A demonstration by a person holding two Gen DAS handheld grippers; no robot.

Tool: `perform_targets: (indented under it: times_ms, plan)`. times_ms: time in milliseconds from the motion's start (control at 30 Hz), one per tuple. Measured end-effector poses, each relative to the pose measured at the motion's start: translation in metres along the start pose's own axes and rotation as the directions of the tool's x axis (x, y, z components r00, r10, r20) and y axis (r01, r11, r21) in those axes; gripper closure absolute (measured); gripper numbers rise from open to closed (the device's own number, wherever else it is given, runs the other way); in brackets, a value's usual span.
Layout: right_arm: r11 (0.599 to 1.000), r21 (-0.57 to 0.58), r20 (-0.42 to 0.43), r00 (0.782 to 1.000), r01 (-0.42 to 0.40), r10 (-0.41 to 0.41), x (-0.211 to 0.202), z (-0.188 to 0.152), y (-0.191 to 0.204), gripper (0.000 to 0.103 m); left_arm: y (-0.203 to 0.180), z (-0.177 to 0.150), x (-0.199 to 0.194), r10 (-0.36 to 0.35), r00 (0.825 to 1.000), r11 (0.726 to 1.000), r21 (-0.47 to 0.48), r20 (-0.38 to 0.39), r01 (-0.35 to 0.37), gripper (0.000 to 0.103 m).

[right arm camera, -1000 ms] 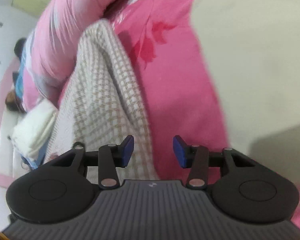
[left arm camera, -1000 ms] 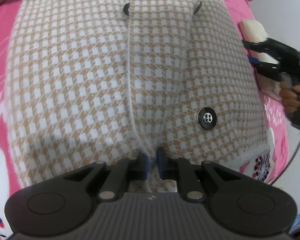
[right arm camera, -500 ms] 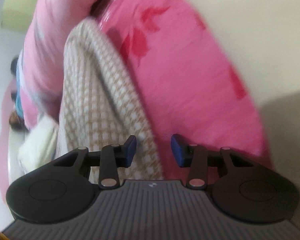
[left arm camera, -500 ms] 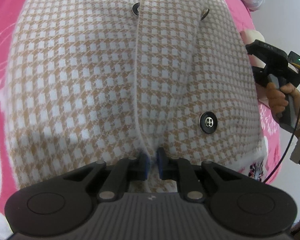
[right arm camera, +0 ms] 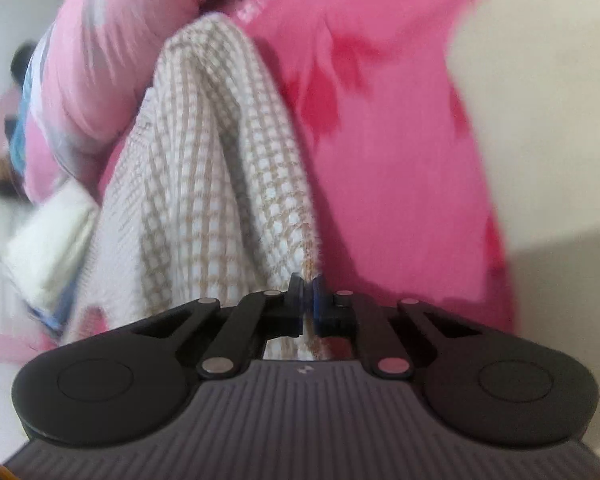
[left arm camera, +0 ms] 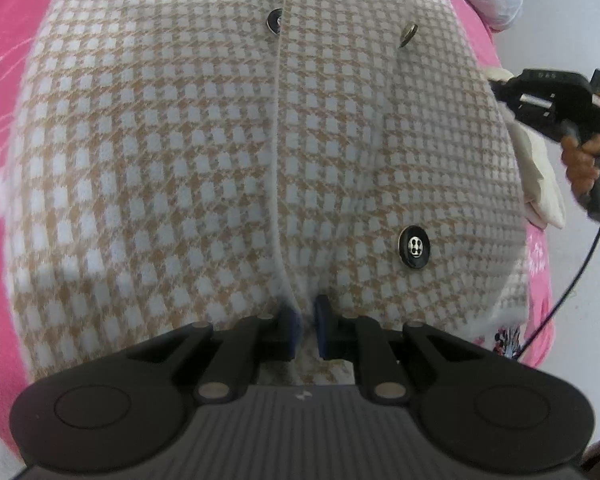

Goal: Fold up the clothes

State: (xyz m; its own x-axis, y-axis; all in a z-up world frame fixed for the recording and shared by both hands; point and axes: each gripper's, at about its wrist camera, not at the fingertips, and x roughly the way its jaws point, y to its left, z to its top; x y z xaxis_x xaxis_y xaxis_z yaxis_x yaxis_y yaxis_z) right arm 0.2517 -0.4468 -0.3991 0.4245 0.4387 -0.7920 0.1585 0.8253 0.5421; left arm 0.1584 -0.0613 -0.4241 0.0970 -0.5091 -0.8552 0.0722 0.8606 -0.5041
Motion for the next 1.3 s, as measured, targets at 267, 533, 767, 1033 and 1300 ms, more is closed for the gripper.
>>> perform_targets:
  times_ms: [267,533,767,1033,1300]
  plan:
    - [0.977,-0.102,0.308,0.94,0.185,-0.146,-0.051,0.091,0.012,0.101,0.007,-0.002,-0.012,-0.006,1.0,1.0,0.026,0.005,0.006,0.091]
    - [0.962,-0.177,0.038,0.978,0.207,-0.204,-0.011,0.086,-0.008,0.056,0.018,-0.016,-0.027,-0.007,1.0,1.0,0.019,0.018,0.007,0.091]
    - [0.945,-0.219,-0.068,0.962,0.244,-0.264,-0.016,0.038,0.003,0.095,0.008,-0.015,-0.03,0.011,1.0,0.999,0.036,0.027,-0.012,0.091]
    - [0.79,-0.444,0.092,0.899,0.423,-0.429,-0.125,0.18,0.029,0.096,-0.002,-0.01,-0.035,0.02,1.0,0.999,0.035,0.02,-0.02,0.091]
    - [0.619,-0.533,-0.049,0.709,0.578,-0.704,-0.067,0.237,-0.052,0.057,-0.016,-0.004,-0.031,0.051,0.999,0.996,0.072,0.001,-0.051,0.091]
